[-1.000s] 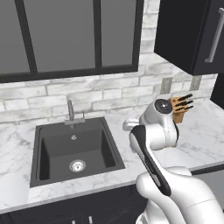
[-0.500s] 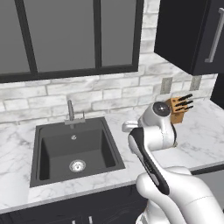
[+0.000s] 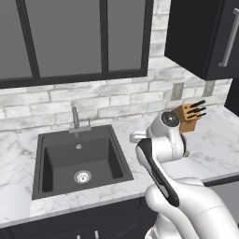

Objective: Gather the eggs and milk located in the vicinity of the sink area and place them right next to the bowl.

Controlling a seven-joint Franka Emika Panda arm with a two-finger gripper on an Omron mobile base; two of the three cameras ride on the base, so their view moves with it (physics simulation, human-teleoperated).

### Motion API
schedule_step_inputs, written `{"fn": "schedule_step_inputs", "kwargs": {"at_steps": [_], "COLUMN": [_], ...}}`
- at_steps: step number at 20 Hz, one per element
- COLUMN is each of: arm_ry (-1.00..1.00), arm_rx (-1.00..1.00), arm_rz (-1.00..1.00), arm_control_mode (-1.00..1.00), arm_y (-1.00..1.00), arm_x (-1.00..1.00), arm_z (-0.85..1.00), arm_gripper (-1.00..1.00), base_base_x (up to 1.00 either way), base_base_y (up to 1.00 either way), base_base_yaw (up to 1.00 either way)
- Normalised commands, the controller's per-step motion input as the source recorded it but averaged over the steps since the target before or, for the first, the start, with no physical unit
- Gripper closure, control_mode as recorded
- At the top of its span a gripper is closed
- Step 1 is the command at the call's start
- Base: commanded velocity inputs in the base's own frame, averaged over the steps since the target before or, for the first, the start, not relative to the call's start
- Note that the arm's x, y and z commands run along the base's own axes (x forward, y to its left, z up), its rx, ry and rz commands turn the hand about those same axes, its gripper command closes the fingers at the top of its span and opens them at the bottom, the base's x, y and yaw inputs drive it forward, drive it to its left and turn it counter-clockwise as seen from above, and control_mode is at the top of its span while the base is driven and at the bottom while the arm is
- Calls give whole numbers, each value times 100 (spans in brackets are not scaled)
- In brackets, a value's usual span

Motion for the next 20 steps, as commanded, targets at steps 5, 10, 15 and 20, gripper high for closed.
{"fn": "schedule_step_inputs", "kwargs": {"at_steps": [5, 10, 15, 20], "arm_ry": [0, 0, 0, 0], "arm_rx": [-1, -1, -1, 0], "arm_rz": [0, 0, 0, 0], "arm_control_mode": [-100, -100, -100, -100], "arm_y": [0, 0, 0, 0], "arm_x": [10, 7, 7, 2], "arm_z": [-19, -17, -16, -7], "arm_gripper": [100, 100, 100, 100], "base_base_x": [0, 0, 0, 0], "base_base_y": [0, 0, 0, 0], "base_base_yaw": [0, 0, 0, 0]}}
